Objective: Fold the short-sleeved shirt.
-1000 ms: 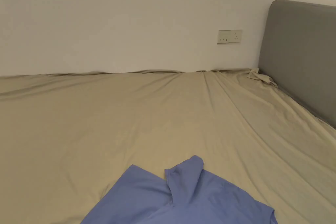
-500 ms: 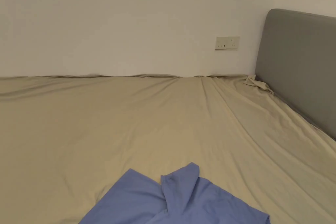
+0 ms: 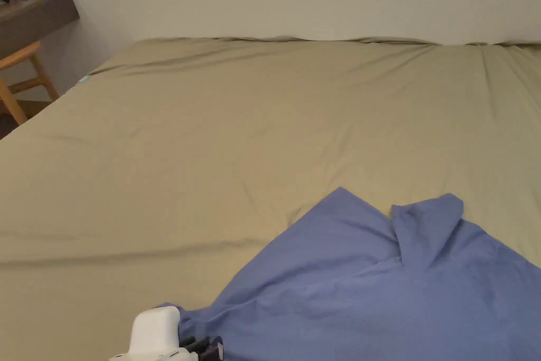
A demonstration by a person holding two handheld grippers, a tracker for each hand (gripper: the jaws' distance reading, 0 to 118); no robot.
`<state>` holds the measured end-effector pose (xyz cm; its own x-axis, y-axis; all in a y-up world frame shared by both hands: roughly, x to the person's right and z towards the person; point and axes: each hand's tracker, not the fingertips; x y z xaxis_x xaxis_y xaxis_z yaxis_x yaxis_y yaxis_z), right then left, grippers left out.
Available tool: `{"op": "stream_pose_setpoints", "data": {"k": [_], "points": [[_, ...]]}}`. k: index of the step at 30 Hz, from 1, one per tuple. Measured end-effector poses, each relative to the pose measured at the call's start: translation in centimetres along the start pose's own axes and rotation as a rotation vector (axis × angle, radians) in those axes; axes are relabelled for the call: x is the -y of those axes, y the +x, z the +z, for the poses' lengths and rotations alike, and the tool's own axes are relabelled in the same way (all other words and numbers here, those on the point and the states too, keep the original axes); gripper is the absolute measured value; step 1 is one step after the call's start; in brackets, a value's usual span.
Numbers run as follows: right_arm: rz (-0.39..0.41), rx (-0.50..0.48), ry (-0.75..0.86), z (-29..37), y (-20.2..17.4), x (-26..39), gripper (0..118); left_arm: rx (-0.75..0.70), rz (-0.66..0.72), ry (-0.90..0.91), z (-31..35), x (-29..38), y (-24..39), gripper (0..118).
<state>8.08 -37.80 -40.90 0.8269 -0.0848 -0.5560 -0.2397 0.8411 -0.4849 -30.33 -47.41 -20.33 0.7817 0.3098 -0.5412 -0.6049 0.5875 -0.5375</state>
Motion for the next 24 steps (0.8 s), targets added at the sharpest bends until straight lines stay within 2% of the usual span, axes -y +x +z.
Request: {"op": "stream_pose_setpoints", "data": {"k": [2, 5, 6, 8, 9, 10, 13, 15, 16, 18, 19, 20, 22, 24], "points": [[-0.023, -0.083, -0.036, -0.6, -0.5, 0.2, 3, -0.056, -0.052, -0.058, -0.7, -0.2, -0.4, 0], [-0.010, -0.074, -0.046, -0.9, -0.6, -0.2, 3, -0.180, -0.065, 0.008, -1.1, -1.5, -1.5, 0], [-0.002, -0.069, -0.042, -0.9, -0.5, -0.4, 3, -0.237, -0.061, 0.042, -1.5, -2.2, -2.9, 18], [-0.001, -0.066, -0.041, -0.9, -0.2, -0.8, 3, -0.353, -0.060, 0.111, -2.7, -3.3, -4.3, 118], [-0.008, -0.064, -0.042, -1.1, -0.1, -0.9, 3, -0.385, -0.040, 0.095, -3.8, -3.8, -5.2, 118], [-0.014, -0.063, -0.045, -1.1, 0.0, -1.0, 3, -0.355, -0.017, 0.119, -4.4, -5.2, -4.5, 118], [-0.019, -0.050, -0.061, -1.8, 0.5, -0.9, 3, -0.329, 0.027, -0.004, -9.2, -7.2, -5.7, 118], [-0.013, -0.028, -0.083, -2.4, 0.9, -0.9, 3, -0.336, 0.020, -0.059, -8.8, -5.3, -6.2, 118], [-0.009, -0.016, -0.097, -2.7, 1.2, -1.0, 3, -0.318, 0.016, -0.099, -9.5, -5.2, -6.1, 112], [-0.008, 0.005, -0.124, -3.9, 2.0, -0.6, 3, -0.187, 0.002, -0.124, -10.1, -4.6, -5.0, 49], [-0.008, 0.021, -0.141, -4.4, 2.4, -0.6, 3, -0.205, -0.002, -0.109, -10.0, -4.4, -4.4, 18], [0.000, 0.033, -0.159, -5.0, 2.8, -0.7, 3, -0.255, -0.033, -0.075, -9.5, -4.1, -3.8, 8], [0.014, 0.046, -0.174, -7.2, 4.8, -0.3, 3, -0.094, -0.036, -0.071, -9.3, -4.2, -3.9, 8], [0.021, 0.042, -0.192, -9.5, 6.4, -1.1, 3, -0.053, -0.025, -0.090, -8.8, -4.2, -3.8, 8]]}}
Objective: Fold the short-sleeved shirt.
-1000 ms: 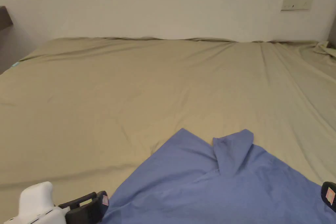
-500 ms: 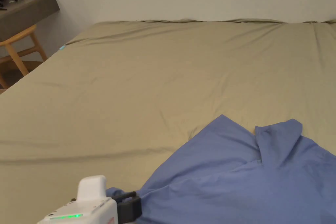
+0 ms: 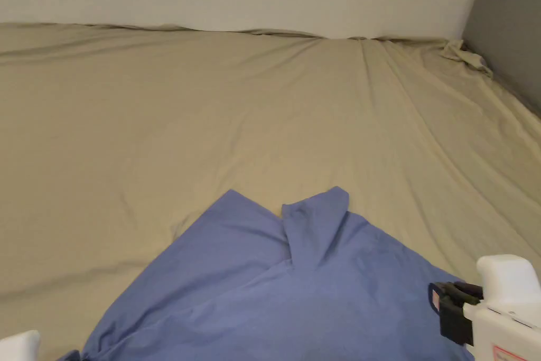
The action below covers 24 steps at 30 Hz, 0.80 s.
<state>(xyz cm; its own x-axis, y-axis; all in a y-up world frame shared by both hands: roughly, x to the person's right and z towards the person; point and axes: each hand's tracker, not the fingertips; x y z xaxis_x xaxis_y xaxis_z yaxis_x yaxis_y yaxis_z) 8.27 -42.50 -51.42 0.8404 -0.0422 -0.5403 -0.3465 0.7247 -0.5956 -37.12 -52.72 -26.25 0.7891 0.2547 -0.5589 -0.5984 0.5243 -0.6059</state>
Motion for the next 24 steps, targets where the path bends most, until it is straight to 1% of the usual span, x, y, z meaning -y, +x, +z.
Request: {"op": "stream_pose_setpoints", "data": {"k": [2, 3, 4, 5, 6, 7, 8, 9, 11, 13, 16, 18, 19, 20, 21, 22, 23, 24], "points": [[-0.013, -0.016, -0.023, -2.8, 1.8, -1.5, 3, 0.031, -0.009, 0.013, 1.4, -0.1, 0.9, 8], [-0.032, -0.058, -0.048, -4.7, 3.0, -2.8, 8, 0.044, -0.013, 0.018, 2.1, -0.2, 1.3, 8], [-0.038, -0.079, -0.093, -6.3, 3.8, -4.0, 37, 0.058, -0.015, 0.021, 2.5, -0.3, 1.5, 8], [-0.046, -0.083, -0.150, -8.4, 4.5, -5.3, 105, 0.069, -0.019, 0.027, 2.9, -0.4, 1.8, 8], [-0.037, -0.083, -0.208, -10.5, 5.1, -6.5, 118, 0.078, -0.013, 0.032, 3.9, -0.8, 2.3, 8], [-0.030, -0.071, -0.133, -11.5, 5.7, -7.5, 115, 0.089, -0.008, 0.037, 4.3, -0.9, 2.5, 8], [-0.023, -0.075, -0.148, -13.3, 5.9, -8.7, 116, 0.094, -0.003, 0.046, 4.7, -0.9, 2.9, 8], [-0.014, -0.085, -0.210, -15.5, 5.6, -9.1, 118, 0.097, 0.002, 0.051, 5.1, -0.9, 3.3, 8], [0.008, -0.048, -0.306, -19.2, 5.1, -10.0, 118, 0.103, 0.000, 0.052, 5.4, -1.7, 2.8, 8], [0.071, -0.022, -0.391, -22.4, 4.4, -10.4, 118, 0.092, -0.013, 0.050, 5.5, -1.6, 3.1, 8], [0.182, 0.070, -0.443, -25.1, 2.6, -9.6, 117, 0.064, -0.023, 0.045, 5.6, -1.7, 2.6, 8], [0.245, 0.071, -0.454, -25.2, 1.3, -8.6, 104, 0.062, -0.006, 0.036, 5.5, -1.5, 2.2, 8], [0.261, 0.066, -0.435, -25.0, 0.8, -8.3, 103, 0.057, -0.005, 0.033, 5.5, -1.4, 2.1, 8], [0.261, 0.108, -0.393, -24.5, 0.2, -8.3, 98, 0.048, -0.004, 0.029, 5.4, -1.4, 2.1, 8], [0.257, 0.106, -0.401, -23.8, 0.1, -8.3, 82, 0.038, -0.006, 0.023, 5.4, -1.3, 2.1, 8], [0.255, 0.080, -0.396, -23.3, -0.1, -8.3, 55, 0.031, -0.008, 0.018, 5.3, -1.2, 2.0, 8], [0.238, 0.010, -0.385, -22.6, -0.7, -8.1, 9, 0.029, -0.004, 0.015, 5.2, -1.2, 2.0, 8], [0.253, 0.036, -0.376, -22.0, -1.4, -7.7, 8, 0.027, 0.001, 0.014, 5.2, -1.2, 2.0, 8]]}}
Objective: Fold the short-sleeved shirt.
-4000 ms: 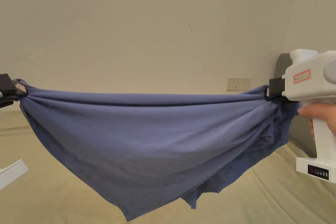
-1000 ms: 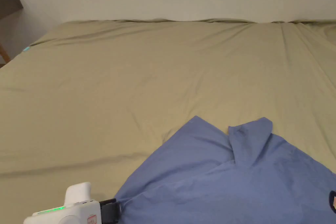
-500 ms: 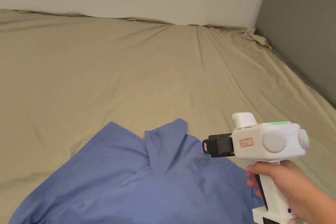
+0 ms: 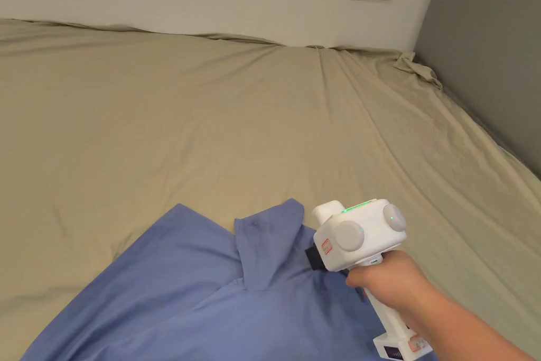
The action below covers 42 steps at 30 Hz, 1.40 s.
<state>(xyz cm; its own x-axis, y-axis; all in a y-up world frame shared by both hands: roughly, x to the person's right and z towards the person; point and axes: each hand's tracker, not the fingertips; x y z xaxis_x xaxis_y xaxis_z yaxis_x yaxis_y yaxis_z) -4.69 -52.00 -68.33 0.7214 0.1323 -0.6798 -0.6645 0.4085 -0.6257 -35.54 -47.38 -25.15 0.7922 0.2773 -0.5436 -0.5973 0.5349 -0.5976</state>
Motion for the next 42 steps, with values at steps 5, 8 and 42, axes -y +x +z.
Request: {"op": "stream_pose_setpoints", "data": {"k": [5, 8, 42], "points": [[-0.033, -0.067, 0.161, 3.6, -0.5, 3.0, 8, 0.027, 0.033, 0.015, 0.3, 0.2, 0.3, 8], [-0.242, -0.171, 0.339, 9.1, 2.0, 5.3, 8, 0.052, 0.033, 0.030, 1.0, -0.1, 0.2, 8], [-0.286, 0.182, 1.013, 48.7, 12.9, -12.1, 7, 0.305, 0.108, 0.662, 22.2, -39.4, 11.8, 7]]}}
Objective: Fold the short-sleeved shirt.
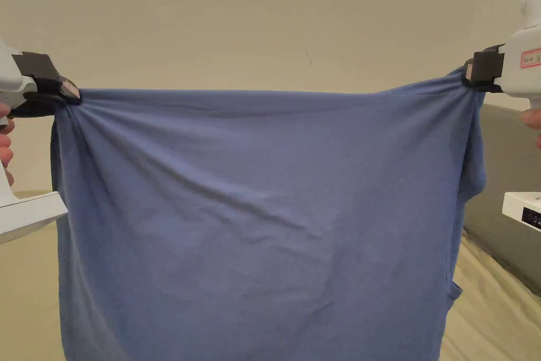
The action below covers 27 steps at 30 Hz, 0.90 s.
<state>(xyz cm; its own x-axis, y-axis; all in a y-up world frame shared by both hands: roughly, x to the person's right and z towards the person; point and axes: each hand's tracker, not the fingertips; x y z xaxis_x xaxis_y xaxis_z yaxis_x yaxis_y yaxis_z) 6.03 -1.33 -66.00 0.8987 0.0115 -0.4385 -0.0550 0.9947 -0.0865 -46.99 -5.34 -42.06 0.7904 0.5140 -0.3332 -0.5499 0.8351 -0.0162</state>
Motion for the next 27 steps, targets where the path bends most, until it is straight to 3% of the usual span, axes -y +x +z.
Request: {"op": "stream_pose_setpoints", "data": {"k": [8, 13, 19, 27], "points": [[-0.040, -0.013, -0.081, -8.2, -0.6, -4.2, 7, -0.083, -0.082, -0.011, -4.1, -2.4, 1.5, 7], [-0.039, 0.010, -0.133, -11.5, -1.0, -2.7, 7, -0.110, -0.106, -0.040, -6.6, -1.0, 0.4, 7], [0.013, -0.002, -0.266, -14.2, -2.1, 5.9, 7, -0.125, -0.112, -0.161, -9.4, 5.4, -3.0, 7], [-0.030, -0.069, -0.509, -14.1, -2.6, 22.0, 7, -0.176, 0.029, -0.421, -12.2, 18.5, -11.2, 7]]}}
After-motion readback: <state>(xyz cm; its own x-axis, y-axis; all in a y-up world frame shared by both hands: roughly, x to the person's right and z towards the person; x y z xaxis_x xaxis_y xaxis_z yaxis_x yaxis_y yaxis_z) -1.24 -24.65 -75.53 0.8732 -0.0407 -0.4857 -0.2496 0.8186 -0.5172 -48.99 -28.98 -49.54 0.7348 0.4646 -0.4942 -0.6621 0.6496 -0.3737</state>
